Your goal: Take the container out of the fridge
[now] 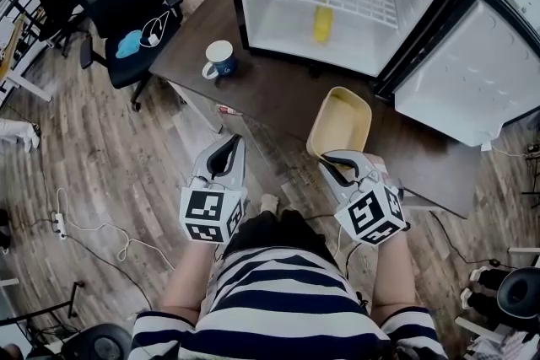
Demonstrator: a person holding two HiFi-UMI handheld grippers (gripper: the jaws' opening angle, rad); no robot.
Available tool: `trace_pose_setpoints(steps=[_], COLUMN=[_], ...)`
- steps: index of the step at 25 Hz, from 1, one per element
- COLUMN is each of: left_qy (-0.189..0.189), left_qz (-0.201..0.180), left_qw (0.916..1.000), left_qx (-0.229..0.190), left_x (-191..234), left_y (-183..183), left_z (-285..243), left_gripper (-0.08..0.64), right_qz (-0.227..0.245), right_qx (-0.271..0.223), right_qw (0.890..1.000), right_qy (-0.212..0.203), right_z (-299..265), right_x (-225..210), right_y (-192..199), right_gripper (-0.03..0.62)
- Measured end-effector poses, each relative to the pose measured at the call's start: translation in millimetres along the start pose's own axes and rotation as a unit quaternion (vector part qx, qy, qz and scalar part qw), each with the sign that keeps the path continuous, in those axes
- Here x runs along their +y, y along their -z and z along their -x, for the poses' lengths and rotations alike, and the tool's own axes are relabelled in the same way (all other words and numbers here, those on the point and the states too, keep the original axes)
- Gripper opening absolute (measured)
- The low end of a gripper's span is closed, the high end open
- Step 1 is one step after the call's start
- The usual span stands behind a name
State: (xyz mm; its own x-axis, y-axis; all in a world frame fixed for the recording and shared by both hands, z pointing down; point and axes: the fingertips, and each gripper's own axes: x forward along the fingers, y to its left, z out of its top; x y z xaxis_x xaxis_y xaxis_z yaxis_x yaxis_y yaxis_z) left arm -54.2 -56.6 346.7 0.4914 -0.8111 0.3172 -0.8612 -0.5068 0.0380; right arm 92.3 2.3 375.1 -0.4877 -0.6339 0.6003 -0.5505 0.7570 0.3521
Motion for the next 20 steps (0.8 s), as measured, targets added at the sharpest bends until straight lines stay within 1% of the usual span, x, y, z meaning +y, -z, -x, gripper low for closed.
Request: trace_pose_setpoints(steps=[9, 20], left_qy=[-0.003, -0.006], left_qz=[-0.003, -0.009], left_qw=[1.0, 0.9999], left_qx=[-0.005, -0.013], left_x=[-11, -24], left_y=[2, 0], left_z=[17, 27], left_gripper=[0.0, 0.0], right_qz=[-0.02, -0.049], right_qx=[-0.002, -0.011], right_qw=[1.0, 0.999], right_qy=[0.004, 0.02], right_z=[10, 24], right_x=[17, 22], right_y=[4, 1], right_gripper=[0.017, 0.017])
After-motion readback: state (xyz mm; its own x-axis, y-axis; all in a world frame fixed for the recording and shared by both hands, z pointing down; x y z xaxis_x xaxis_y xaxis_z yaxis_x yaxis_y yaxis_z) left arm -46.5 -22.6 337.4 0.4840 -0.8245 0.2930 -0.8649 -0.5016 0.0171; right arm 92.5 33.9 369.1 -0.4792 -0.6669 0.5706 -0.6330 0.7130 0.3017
